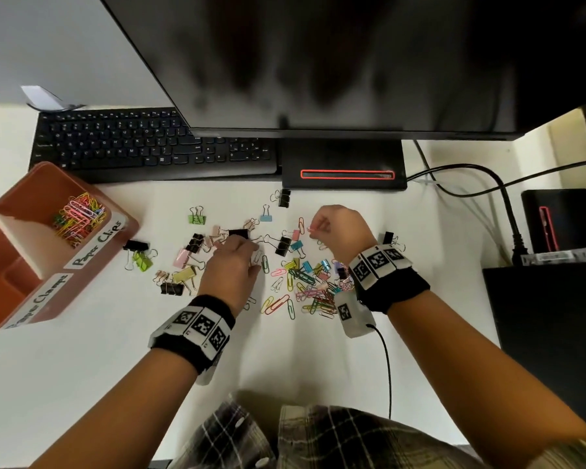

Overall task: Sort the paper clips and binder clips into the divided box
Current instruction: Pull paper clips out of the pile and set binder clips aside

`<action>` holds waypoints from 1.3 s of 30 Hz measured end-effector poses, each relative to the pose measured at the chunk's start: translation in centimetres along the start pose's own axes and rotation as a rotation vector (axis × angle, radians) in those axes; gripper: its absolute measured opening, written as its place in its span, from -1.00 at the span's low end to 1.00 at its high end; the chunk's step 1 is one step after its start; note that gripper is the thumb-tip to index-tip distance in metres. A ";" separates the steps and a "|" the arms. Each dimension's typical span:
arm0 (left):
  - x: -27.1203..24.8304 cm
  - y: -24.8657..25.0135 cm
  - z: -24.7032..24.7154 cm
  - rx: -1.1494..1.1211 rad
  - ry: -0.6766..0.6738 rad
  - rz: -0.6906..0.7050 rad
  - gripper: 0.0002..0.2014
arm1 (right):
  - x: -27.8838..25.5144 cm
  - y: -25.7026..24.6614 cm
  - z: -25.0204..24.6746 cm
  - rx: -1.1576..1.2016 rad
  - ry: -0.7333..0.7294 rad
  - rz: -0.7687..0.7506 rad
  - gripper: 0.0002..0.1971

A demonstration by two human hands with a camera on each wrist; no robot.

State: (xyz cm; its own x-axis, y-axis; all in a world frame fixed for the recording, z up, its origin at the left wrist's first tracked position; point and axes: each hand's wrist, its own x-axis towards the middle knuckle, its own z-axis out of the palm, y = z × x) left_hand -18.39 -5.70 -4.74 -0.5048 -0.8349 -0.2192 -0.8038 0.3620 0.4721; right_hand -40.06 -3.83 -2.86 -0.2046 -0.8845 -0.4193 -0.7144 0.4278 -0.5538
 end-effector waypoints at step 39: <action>1.5 0.9 0.2 0.087 -0.149 0.118 -0.92 | -0.1 0.4 0.6 -0.208 -0.165 -0.042 -0.72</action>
State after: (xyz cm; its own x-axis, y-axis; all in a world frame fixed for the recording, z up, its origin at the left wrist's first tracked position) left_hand -19.92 -6.50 -4.82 -0.6333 -0.7160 -0.2938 -0.7569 0.4939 0.4280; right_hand -39.93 -3.40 -3.47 -0.0721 -0.8511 -0.5201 -0.8457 0.3286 -0.4204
